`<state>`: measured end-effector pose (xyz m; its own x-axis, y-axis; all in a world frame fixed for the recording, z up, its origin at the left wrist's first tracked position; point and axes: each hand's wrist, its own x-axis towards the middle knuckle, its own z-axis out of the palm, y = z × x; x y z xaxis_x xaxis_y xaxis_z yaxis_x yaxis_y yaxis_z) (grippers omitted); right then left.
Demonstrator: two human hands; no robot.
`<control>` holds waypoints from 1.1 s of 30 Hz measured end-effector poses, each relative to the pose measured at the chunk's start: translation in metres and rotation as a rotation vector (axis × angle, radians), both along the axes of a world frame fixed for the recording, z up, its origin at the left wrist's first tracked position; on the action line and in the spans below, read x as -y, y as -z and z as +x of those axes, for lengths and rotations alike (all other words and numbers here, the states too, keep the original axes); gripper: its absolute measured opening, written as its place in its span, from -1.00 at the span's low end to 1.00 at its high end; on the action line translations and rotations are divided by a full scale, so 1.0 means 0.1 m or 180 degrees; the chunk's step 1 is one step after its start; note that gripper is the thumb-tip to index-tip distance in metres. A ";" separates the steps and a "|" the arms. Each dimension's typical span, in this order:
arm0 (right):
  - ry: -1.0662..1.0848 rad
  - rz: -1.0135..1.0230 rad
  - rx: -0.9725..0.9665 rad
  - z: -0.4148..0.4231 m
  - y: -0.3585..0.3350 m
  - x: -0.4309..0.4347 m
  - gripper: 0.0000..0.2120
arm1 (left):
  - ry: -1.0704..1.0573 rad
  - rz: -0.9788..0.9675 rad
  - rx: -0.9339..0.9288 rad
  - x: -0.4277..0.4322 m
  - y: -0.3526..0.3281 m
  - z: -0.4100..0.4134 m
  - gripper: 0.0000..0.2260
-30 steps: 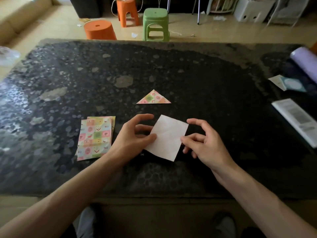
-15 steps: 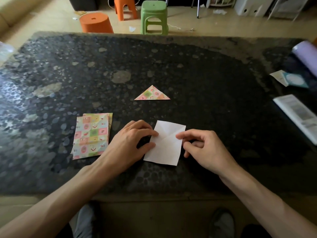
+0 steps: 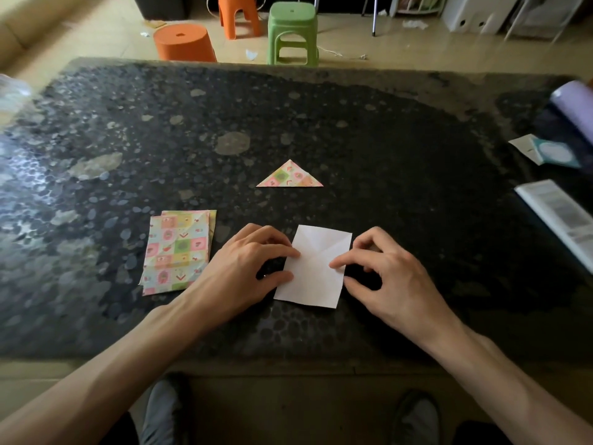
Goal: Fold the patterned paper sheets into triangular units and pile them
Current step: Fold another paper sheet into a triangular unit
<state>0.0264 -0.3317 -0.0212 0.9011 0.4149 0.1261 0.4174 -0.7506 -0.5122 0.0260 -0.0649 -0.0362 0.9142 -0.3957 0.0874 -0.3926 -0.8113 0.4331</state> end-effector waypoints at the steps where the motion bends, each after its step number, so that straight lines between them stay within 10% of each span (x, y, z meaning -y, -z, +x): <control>1: -0.0058 -0.0067 0.0118 -0.01 -0.01 0.00 -0.76 | 0.0000 0.0009 0.0018 0.00 0.00 0.00 -0.67; 10: -0.0885 -0.0285 0.0466 -0.12 -0.01 -0.05 -0.86 | 0.0077 -0.0059 0.0167 -0.06 0.01 -0.01 -0.70; 26: -0.0218 0.0274 0.0636 0.02 0.12 0.03 -0.86 | 0.0724 0.0265 0.0310 -0.06 -0.02 -0.13 -0.49; 33: -0.0304 0.0205 0.0570 -0.01 0.12 0.04 -0.82 | 0.0794 0.0337 0.0926 -0.04 0.03 -0.10 -0.74</control>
